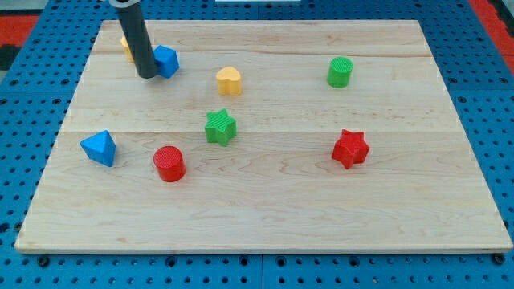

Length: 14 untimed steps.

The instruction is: Push the blue cube to the up side of yellow heart

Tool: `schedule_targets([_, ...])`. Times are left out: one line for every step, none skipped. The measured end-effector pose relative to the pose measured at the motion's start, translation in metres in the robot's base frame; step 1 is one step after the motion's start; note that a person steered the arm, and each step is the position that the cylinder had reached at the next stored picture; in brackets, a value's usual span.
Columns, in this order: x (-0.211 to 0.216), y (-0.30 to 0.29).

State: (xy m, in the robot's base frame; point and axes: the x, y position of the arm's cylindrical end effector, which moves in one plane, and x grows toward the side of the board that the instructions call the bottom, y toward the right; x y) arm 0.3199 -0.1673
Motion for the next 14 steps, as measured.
schedule_targets([-0.008,0.003])
schedule_targets([-0.009,0.003])
schedule_targets([-0.009,-0.004])
schedule_targets([-0.034,-0.026])
schedule_targets([-0.038,0.023])
schedule_targets([-0.028,0.025])
schedule_targets([-0.028,0.061])
schedule_targets([-0.028,0.157])
schedule_targets([-0.045,0.193])
schedule_targets([-0.063,0.231])
schedule_targets([-0.063,0.229])
schedule_targets([-0.063,0.205])
schedule_targets([-0.061,0.193])
schedule_targets([-0.061,0.195])
